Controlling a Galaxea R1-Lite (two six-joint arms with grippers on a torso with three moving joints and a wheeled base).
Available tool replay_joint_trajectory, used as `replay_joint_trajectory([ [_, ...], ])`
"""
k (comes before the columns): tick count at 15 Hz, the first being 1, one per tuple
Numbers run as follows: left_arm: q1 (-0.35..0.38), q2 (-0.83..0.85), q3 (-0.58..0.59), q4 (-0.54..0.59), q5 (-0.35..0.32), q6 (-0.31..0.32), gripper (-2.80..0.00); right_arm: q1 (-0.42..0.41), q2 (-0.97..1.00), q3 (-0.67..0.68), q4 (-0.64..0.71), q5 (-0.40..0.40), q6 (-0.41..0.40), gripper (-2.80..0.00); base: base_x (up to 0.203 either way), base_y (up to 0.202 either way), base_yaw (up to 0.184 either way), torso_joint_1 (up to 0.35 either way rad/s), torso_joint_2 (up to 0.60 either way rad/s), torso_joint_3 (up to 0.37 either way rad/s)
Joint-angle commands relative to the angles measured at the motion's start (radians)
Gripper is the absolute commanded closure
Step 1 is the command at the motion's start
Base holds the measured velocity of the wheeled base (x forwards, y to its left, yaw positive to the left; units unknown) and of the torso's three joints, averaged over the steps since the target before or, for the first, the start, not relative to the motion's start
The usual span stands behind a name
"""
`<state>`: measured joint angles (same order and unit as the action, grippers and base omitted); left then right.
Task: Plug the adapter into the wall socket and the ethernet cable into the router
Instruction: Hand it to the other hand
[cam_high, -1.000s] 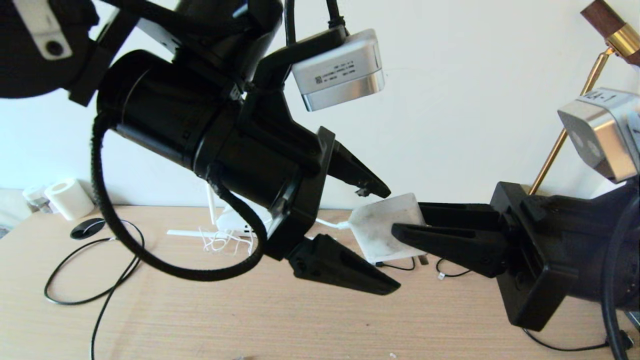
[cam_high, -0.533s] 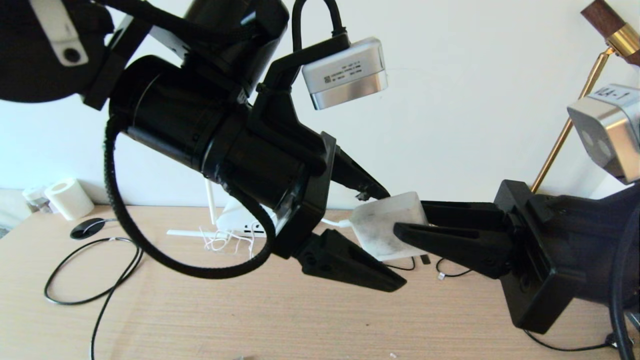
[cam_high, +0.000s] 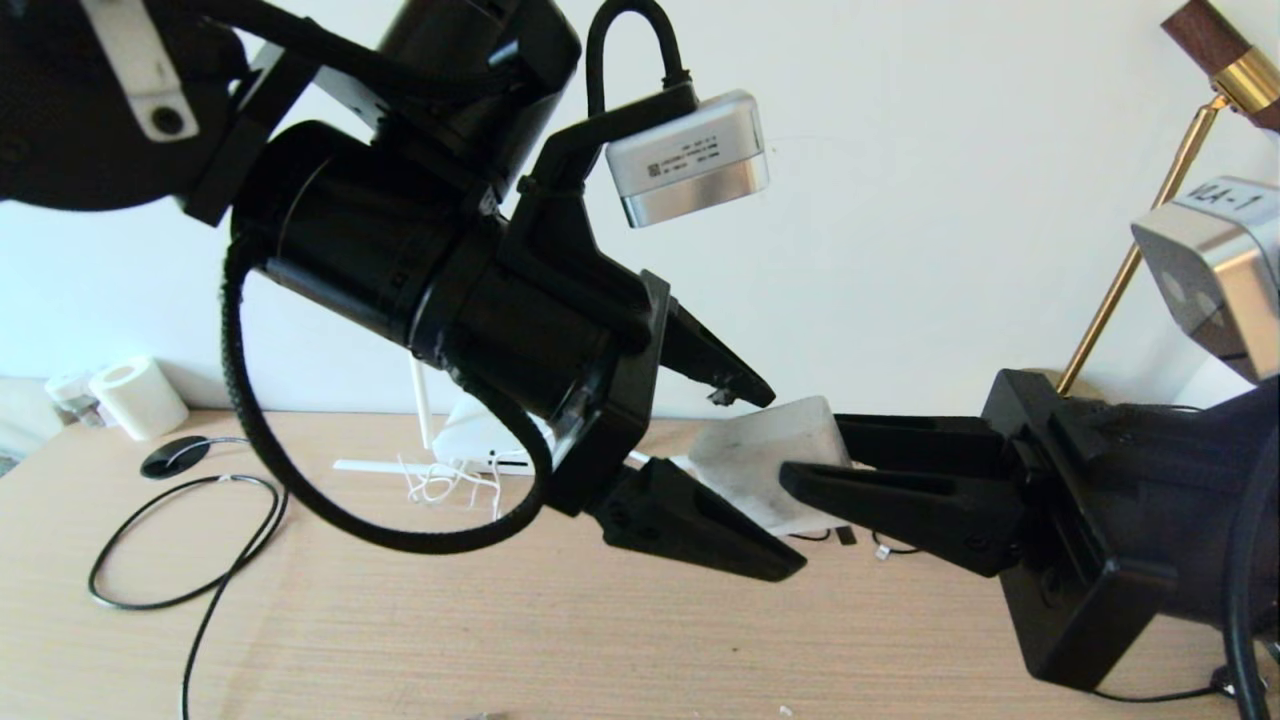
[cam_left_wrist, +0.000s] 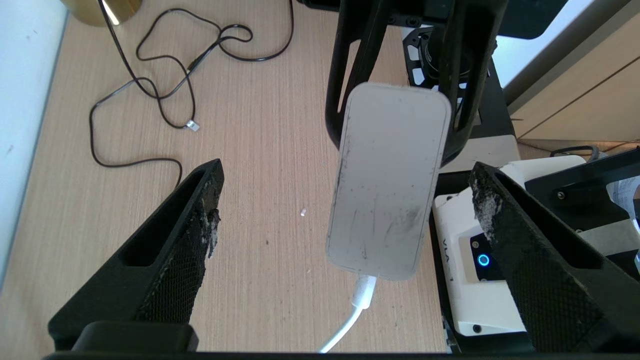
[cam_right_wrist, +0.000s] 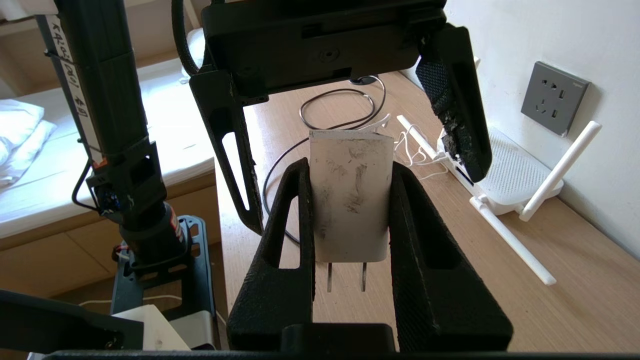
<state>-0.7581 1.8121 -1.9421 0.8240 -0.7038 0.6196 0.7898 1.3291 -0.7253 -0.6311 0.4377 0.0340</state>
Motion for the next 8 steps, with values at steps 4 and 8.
replay_joint_trajectory([
  [4, 0.002, 0.011, 0.000, -0.002, -0.014, 0.003, 0.00, 0.000, -0.001, 0.003, -0.004, 0.003, 0.000, 0.00, 0.000, 0.000, 0.000, 0.000, 0.00, 0.000],
  [8, 0.002, 0.013, 0.000, 0.003, -0.014, 0.005, 0.00, 0.000, -0.001, 0.000, -0.004, 0.003, 0.000, 0.00, 0.000, 0.000, 0.000, 0.000, 0.00, 0.000],
])
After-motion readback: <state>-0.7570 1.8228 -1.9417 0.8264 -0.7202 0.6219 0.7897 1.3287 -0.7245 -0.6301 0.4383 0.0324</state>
